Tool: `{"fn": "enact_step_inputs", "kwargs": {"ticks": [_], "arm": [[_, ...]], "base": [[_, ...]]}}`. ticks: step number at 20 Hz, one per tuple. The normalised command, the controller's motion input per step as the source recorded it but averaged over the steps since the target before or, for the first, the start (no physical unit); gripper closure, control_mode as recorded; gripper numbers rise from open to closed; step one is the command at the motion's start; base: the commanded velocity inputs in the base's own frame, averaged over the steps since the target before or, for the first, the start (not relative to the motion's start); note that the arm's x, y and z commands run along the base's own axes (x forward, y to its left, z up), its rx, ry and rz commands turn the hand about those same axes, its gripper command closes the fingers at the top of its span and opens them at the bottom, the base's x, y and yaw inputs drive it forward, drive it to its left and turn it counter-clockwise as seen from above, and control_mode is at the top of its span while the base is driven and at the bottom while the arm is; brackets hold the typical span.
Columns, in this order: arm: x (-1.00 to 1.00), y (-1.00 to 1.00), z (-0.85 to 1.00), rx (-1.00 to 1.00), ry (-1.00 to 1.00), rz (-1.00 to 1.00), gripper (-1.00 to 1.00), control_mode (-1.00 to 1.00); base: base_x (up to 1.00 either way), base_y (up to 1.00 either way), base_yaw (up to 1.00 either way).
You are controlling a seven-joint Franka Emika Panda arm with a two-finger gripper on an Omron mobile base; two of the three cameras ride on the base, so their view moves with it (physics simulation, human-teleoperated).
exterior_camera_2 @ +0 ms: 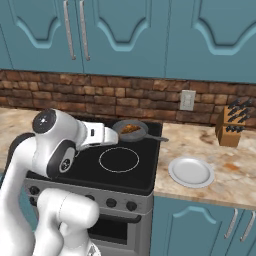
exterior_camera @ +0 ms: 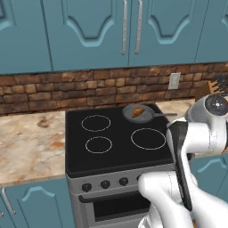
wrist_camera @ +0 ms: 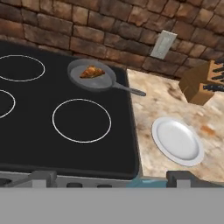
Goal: Pick the croissant and place it on the pan. Then turn on the stove to warm the croissant.
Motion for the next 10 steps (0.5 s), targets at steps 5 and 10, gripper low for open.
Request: {"fn": "enact_step_inputs", "kwargs": {"ticks": [5, 10], "arm": [[-0.53, 0.04, 0.09, 0.19, -0.03, -0.01, -1.0, -1.0], [-0.04, 0.14, 0.0, 0.0, -0.06, 0.0, -1.0, -1.0]], "base": [[0.0, 0.0, 0.0], [0.0, 0.0, 0.0]]}}
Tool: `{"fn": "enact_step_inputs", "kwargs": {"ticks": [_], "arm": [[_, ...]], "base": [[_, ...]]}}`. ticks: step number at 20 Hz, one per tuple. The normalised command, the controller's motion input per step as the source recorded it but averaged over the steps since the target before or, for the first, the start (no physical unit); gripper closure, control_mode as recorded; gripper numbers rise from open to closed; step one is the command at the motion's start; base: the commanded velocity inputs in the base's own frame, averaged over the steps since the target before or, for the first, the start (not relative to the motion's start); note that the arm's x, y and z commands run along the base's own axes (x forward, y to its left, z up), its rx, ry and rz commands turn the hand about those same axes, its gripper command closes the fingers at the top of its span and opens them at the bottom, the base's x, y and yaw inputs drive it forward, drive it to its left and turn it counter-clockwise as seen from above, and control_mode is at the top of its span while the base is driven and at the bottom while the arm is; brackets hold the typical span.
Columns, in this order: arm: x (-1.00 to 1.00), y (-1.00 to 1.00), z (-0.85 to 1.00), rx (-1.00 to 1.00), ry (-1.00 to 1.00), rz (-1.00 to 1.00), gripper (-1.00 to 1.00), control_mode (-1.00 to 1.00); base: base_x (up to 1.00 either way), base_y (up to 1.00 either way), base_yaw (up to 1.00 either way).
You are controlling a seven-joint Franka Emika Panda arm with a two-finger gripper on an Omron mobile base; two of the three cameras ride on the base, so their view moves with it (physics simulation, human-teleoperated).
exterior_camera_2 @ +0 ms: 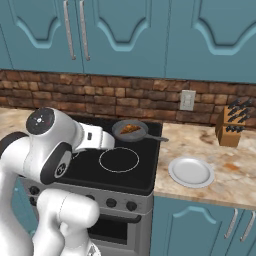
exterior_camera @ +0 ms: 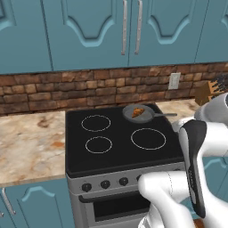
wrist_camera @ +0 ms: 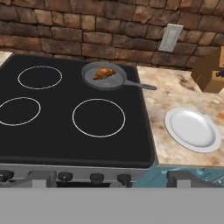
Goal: Pick the croissant and place it on the pan. Then turn on the stove to warm the croissant.
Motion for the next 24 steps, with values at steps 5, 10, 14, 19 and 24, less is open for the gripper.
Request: {"fn": "enact_step_inputs", "kwargs": {"ticks": [5, 10, 14, 19, 24], "arm": [[0.0, 0.01, 0.0, 0.0, 0.0, 0.0, -1.0, -1.0], [0.0, 0.0, 0.0, 0.0, 0.0, 0.0, -1.0, -1.0], [0.0, 0.0, 0.0, 0.0, 0.0, 0.0, -1.0, 1.0], [0.0, 0.0, 0.0, 0.0, 0.0, 0.0, -1.0, 1.0], [0.0, 0.0, 0.0, 0.0, 0.0, 0.0, -1.0, 1.0]], "base": [[0.0, 0.0, 0.0], [0.0, 0.0, 0.0], [-0.03, -0.01, 0.0], [-0.23, -0.12, 0.0], [-0.35, -0.21, -0.01]]}}
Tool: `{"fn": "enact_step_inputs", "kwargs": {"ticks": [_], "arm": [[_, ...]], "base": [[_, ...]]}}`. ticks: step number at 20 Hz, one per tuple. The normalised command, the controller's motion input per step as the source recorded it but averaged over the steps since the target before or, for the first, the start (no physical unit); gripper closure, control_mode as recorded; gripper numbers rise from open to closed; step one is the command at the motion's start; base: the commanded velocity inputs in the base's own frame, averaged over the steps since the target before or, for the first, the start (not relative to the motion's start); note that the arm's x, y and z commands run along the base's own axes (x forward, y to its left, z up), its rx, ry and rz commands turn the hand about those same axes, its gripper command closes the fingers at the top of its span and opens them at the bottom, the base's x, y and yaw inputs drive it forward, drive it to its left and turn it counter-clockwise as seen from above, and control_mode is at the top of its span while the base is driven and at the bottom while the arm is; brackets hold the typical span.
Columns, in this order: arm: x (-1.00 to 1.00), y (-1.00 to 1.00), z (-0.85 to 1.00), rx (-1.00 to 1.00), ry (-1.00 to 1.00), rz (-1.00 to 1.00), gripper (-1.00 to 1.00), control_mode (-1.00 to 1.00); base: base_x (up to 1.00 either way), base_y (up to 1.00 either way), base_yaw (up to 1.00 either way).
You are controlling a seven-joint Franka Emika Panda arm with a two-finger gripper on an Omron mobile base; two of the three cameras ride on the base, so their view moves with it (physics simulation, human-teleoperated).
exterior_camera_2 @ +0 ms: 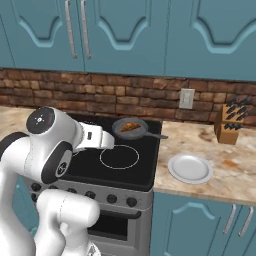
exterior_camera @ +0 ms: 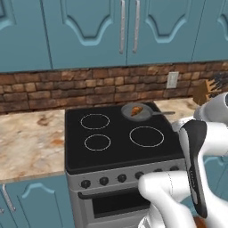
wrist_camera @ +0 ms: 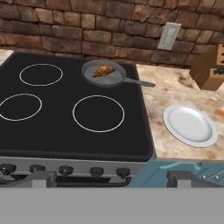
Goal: Pick the croissant and place it on the pan. Then turn on the stove to warm the croissant.
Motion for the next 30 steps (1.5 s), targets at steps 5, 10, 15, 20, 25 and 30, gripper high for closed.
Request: {"fn": "enact_step_inputs", "kwargs": {"ticks": [5, 10, 15, 20, 25, 30], "arm": [[0.0, 0.0, 0.0, 0.0, 0.0, 0.0, -1.0, 1.0], [0.0, 0.0, 0.0, 0.0, 0.0, 0.0, -1.0, 1.0], [0.0, 0.0, 0.0, 0.0, 0.0, 0.0, -1.0, 1.0], [0.0, 0.0, 0.0, 0.0, 0.0, 0.0, -1.0, 1.0], [0.0, 0.0, 0.0, 0.0, 0.0, 0.0, -1.0, 1.0], [0.0, 0.0, 0.0, 0.0, 0.0, 0.0, -1.0, 1.0]], "base": [[-0.25, -0.3, -0.02], [-0.09, -0.51, 0.0], [-0.09, -0.54, -0.01], [-0.03, -0.49, -0.01], [0.0, -0.34, -0.01], [0.0, -0.02, 0.0]]}}
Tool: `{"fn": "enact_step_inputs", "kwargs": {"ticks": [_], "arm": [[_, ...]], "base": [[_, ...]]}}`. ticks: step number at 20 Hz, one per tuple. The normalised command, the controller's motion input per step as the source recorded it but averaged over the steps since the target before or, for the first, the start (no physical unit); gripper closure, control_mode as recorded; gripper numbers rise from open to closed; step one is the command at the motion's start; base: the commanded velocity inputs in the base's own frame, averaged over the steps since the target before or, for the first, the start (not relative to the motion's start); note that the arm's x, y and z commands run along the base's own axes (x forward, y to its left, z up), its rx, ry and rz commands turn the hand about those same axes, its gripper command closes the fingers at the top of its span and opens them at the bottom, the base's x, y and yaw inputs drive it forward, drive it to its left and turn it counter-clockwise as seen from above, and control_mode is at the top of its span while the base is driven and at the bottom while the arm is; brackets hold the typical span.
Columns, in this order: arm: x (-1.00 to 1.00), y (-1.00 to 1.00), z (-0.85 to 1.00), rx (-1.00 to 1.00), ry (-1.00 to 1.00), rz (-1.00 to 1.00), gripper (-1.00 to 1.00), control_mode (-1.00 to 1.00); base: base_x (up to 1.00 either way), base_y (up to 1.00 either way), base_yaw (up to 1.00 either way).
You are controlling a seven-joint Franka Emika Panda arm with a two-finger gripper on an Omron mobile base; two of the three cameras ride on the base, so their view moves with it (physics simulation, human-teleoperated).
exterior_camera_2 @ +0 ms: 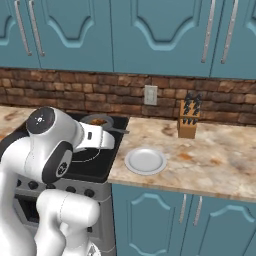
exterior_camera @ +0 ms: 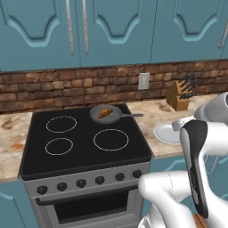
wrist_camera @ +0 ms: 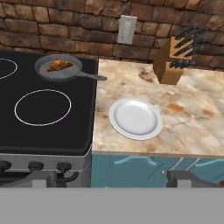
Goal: Pick the croissant and place it on the pan. Then turn on the stove to warm the croissant.
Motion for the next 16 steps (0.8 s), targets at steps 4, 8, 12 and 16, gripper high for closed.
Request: {"fn": "enact_step_inputs", "kwargs": {"ticks": [4, 8, 12, 16], "arm": [[-0.04, 0.0, 0.0, 0.0, -0.05, 0.0, -1.0, -1.0], [-0.22, 0.25, -0.01, -0.01, -0.29, 0.04, -1.0, -1.0], [-0.35, 0.61, -0.06, -0.07, -0.32, 0.07, -1.0, -1.0], [-0.43, 0.61, -0.19, -0.1, -0.22, 0.03, -1.0, -1.0]], "base": [[-0.01, 0.0, 0.0], [0.0, 0.0, 0.0], [0.0, 0.0, 0.0], [0.0, 0.0, 0.0]]}}
